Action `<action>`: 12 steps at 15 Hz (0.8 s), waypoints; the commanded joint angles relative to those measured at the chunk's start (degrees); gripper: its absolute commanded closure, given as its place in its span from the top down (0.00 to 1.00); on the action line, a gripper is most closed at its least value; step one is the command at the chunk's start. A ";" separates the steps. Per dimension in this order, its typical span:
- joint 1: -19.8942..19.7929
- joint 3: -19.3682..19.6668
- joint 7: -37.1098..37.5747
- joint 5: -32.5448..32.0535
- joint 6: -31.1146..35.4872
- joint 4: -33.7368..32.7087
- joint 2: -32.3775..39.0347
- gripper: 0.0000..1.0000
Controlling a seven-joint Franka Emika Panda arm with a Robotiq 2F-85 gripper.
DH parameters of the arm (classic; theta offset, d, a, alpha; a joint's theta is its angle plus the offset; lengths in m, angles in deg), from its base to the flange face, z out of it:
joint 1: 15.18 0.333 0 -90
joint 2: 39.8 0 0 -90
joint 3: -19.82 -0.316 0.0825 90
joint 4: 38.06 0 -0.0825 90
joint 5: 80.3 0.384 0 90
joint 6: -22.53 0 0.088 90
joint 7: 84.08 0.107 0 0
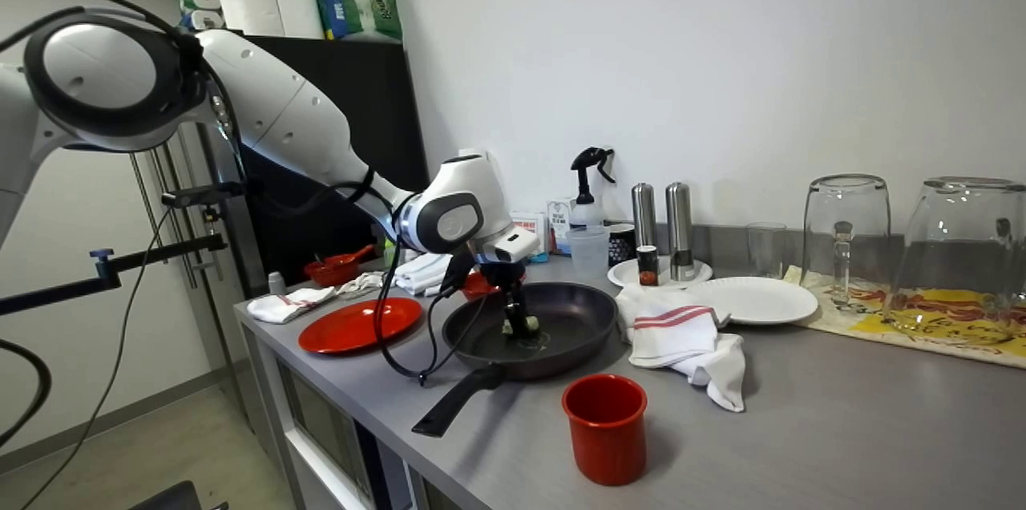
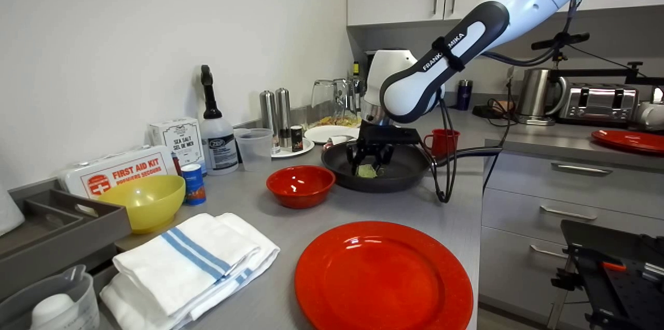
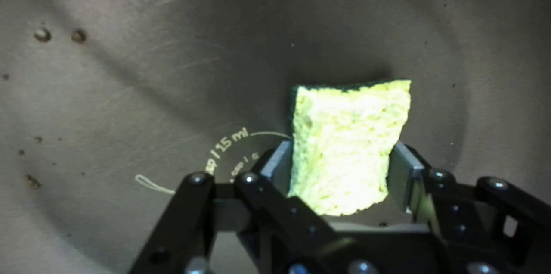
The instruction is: Pick up the sponge and put it on the black pan, use the sponge to scrub the pan and place the sponge back on the countertop
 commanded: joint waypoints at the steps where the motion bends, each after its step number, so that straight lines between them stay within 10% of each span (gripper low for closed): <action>1: -0.27 0.25 -0.75 1.16 0.32 2.36 -0.76 0.28; 12: -1.18 4.11 1.02 -0.04 -0.12 6.80 -3.37 0.28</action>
